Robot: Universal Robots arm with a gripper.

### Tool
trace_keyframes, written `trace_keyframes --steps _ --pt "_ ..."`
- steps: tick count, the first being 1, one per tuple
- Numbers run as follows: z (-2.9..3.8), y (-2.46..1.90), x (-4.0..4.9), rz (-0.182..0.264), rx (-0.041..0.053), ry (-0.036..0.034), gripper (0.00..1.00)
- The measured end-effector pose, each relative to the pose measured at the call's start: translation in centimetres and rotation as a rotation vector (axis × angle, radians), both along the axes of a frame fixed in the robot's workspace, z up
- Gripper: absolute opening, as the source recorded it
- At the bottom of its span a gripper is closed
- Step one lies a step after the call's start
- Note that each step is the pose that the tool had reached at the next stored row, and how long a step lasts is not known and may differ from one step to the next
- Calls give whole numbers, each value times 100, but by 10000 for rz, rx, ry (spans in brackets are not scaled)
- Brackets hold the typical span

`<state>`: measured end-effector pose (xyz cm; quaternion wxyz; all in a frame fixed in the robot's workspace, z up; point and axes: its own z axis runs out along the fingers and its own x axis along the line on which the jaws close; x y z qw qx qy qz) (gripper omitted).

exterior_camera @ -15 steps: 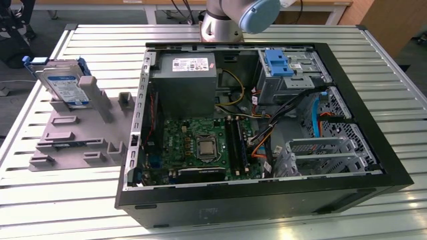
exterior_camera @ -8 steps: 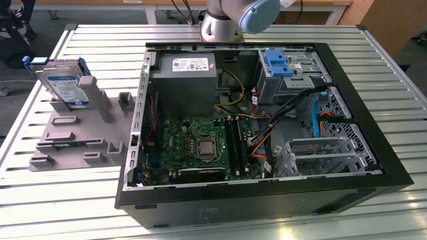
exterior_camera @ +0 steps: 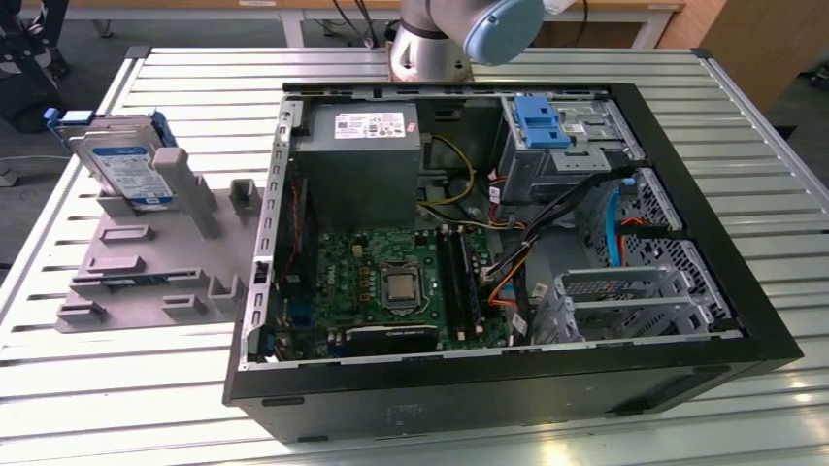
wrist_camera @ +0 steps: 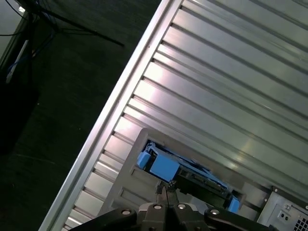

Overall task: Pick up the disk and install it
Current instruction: 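Pick up the disk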

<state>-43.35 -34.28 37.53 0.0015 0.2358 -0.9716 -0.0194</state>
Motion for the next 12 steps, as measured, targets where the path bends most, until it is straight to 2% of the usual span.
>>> trace_keyframes --steps 12 --pt "-1 0 0 671 0 0 11"
